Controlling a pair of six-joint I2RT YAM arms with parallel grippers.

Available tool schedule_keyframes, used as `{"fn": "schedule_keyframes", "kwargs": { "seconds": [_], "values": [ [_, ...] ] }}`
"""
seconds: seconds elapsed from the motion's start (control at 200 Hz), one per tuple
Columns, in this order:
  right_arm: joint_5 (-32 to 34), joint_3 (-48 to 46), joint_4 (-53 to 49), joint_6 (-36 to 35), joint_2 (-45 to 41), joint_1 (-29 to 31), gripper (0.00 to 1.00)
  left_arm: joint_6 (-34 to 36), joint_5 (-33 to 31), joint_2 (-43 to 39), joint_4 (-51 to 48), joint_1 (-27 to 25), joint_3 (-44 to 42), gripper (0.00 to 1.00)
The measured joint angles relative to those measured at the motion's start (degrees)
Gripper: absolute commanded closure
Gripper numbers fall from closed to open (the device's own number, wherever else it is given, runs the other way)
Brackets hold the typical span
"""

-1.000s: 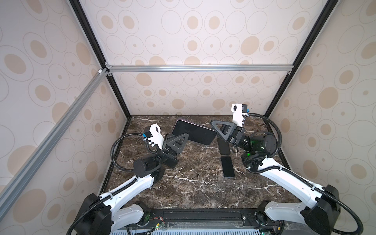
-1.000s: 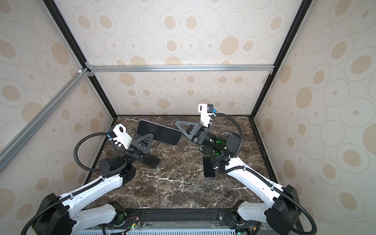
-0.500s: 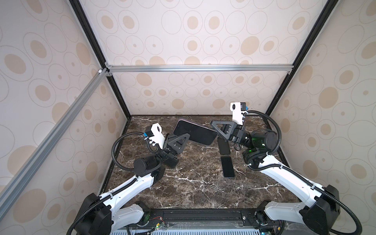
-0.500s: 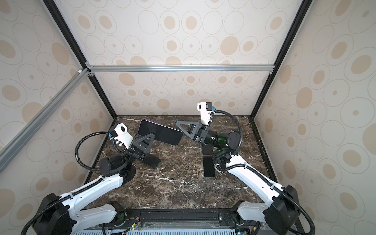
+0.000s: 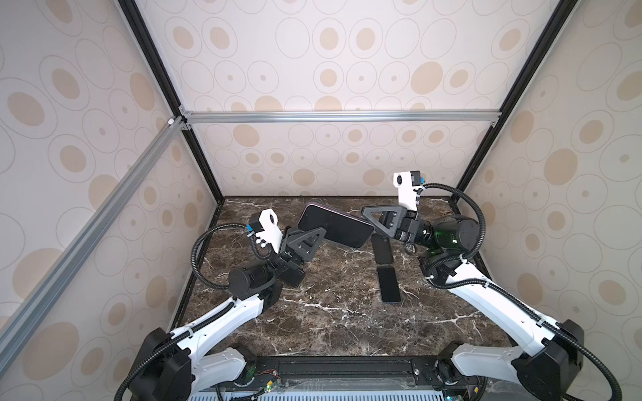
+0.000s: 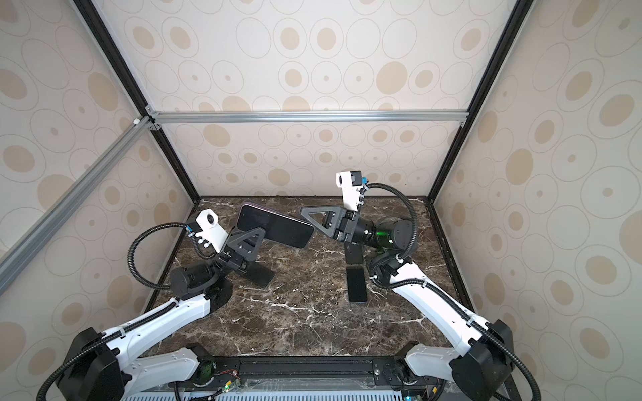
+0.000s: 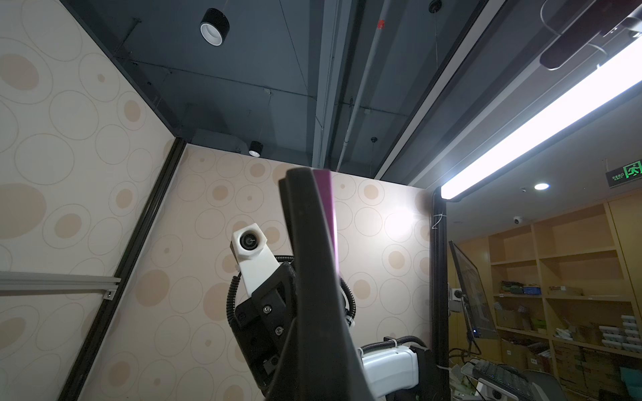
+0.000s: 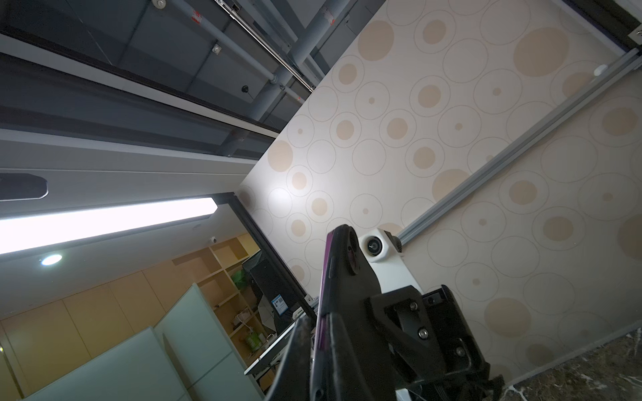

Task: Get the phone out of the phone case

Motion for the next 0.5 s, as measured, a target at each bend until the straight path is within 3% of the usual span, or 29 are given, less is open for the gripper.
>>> {"fn": "schedule_keyframes", "kwargs": {
  "seconds": [0.5],
  "values": [
    [-4.39,1.77,-5.33,-4.61,-0.26,-2.93,1.0,-1.27,1.4,2.29,-0.07,0.0,2.01,1.0]
  ]
}}
